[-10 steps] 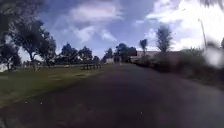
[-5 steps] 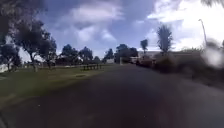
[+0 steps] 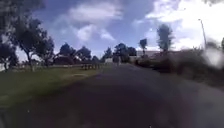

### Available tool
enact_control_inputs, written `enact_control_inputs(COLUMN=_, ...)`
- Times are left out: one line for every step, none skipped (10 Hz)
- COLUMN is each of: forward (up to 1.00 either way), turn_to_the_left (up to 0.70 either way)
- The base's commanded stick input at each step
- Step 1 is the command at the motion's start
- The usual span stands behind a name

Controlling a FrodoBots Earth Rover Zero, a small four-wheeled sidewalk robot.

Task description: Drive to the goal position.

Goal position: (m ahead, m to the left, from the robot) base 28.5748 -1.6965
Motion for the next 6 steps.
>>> enact_control_inputs(forward=0.7, turn_to_the_left=-0.35)
enact_control_inputs(forward=0.7, turn_to_the_left=-0.34)
enact_control_inputs(forward=0.7, turn_to_the_left=-0.33)
enact_control_inputs(forward=0.7, turn_to_the_left=-0.32)
enact_control_inputs(forward=0.7, turn_to_the_left=-0.31)
enact_control_inputs(forward=0.7, turn_to_the_left=-0.3)
